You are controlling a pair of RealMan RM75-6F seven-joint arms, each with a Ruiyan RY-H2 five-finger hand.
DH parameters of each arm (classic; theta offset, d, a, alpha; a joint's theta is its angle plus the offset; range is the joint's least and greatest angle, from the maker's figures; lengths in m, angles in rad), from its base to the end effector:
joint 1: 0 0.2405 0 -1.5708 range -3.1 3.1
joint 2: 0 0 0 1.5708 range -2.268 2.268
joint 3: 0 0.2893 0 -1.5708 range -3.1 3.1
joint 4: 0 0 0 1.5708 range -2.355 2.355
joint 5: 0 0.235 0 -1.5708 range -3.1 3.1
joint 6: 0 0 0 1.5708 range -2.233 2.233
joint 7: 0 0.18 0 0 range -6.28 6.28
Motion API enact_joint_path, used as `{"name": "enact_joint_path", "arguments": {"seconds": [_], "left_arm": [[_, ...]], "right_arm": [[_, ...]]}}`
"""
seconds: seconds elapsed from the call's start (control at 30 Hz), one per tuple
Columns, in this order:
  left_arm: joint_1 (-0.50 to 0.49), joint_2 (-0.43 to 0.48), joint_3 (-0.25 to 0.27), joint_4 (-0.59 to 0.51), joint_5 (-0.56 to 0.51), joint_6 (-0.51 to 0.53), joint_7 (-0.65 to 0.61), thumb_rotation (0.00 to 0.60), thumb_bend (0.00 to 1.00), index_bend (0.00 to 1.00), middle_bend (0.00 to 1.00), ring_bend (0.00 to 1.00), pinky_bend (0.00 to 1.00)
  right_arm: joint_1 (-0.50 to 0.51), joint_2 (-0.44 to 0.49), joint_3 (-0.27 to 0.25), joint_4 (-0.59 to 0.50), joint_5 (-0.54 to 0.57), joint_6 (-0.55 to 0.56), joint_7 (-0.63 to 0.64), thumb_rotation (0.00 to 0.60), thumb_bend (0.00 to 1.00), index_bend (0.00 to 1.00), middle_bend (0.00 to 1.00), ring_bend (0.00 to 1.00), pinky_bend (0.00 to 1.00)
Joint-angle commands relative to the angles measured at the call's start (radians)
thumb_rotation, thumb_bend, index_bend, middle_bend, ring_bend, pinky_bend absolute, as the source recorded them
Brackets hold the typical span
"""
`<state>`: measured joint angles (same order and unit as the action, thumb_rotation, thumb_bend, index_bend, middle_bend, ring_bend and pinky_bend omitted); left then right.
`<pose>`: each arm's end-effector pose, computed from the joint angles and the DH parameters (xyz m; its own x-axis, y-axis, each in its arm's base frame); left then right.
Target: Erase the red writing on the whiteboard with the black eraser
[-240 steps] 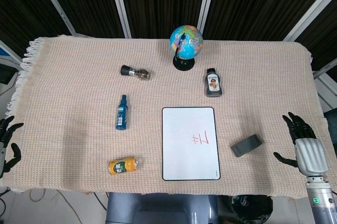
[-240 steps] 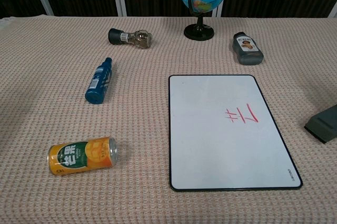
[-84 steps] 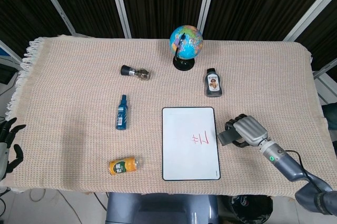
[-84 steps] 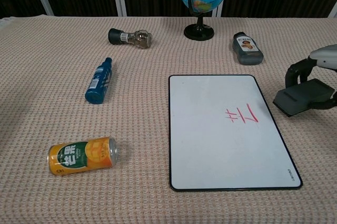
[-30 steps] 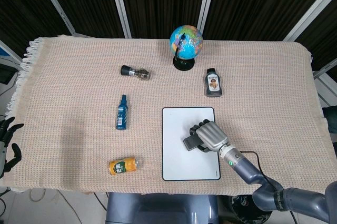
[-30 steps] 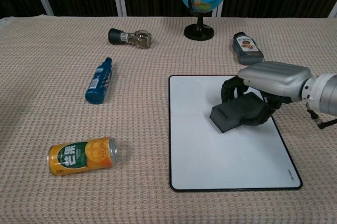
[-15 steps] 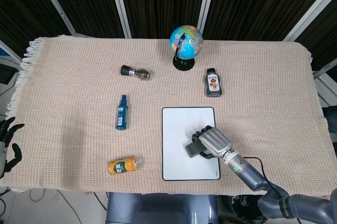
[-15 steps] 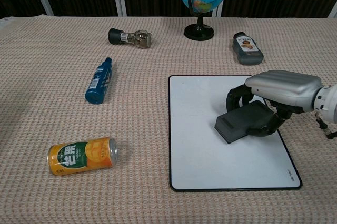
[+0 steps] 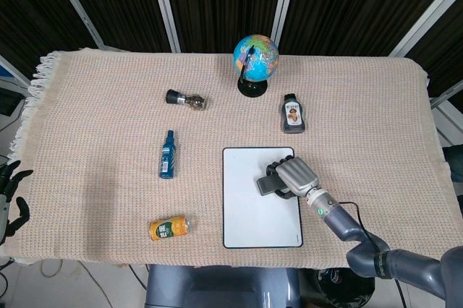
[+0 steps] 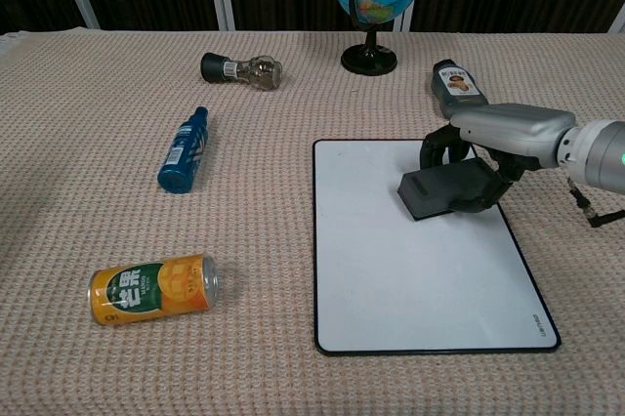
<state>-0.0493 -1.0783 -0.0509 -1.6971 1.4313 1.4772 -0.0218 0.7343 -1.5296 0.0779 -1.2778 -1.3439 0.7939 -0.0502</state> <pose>-0.3541 0.2078 0.1593 0.3272 0.0233 0.9447 0.9407 0.0872 -0.3280 -0.2213 -0.4031 -0.0686 0.5249 -0.3828 0.7602 -0.8235 -0.4543 0.3398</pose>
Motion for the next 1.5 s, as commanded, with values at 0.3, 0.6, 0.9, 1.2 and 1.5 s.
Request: {"name": "enact_joint_path", "arguments": {"seconds": [0.3,0.6,0.9,1.2,1.5], "left_arm": [[0.000,0.000,-0.001,-0.001,-0.001,0.000,0.000,0.600,0.74,0.19,0.04,0.00,0.04],[0.000,0.001,0.001,-0.001,0.002,0.001,-0.001,0.600,0.74,0.19,0.04,0.00,0.04],[0.001,0.001,0.001,-0.002,0.005,0.003,-0.001,0.600,0.74,0.19,0.04,0.00,0.04],[0.001,0.001,0.001,-0.002,0.005,0.005,0.000,0.600,0.74,0.19,0.04,0.00,0.04],[0.001,-0.003,0.002,-0.005,0.006,0.006,0.012,0.600,0.74,0.19,0.04,0.00,0.04]], "right_arm": [[0.021,-0.001,0.022,0.047,0.002,-0.022,0.062,0.600,0.40,0.48,0.47,0.43,0.32],[-0.020,0.042,-0.033,-0.063,-0.041,0.019,0.047,0.600,0.40,0.48,0.47,0.43,0.32],[-0.073,0.118,-0.080,-0.164,-0.088,0.089,0.035,0.600,0.40,0.48,0.47,0.43,0.32],[-0.105,0.224,-0.084,-0.168,-0.068,0.104,0.060,0.600,0.40,0.48,0.47,0.43,0.33],[-0.140,0.252,-0.081,-0.050,-0.046,0.101,0.165,0.600,0.40,0.48,0.46,0.42,0.33]]}}
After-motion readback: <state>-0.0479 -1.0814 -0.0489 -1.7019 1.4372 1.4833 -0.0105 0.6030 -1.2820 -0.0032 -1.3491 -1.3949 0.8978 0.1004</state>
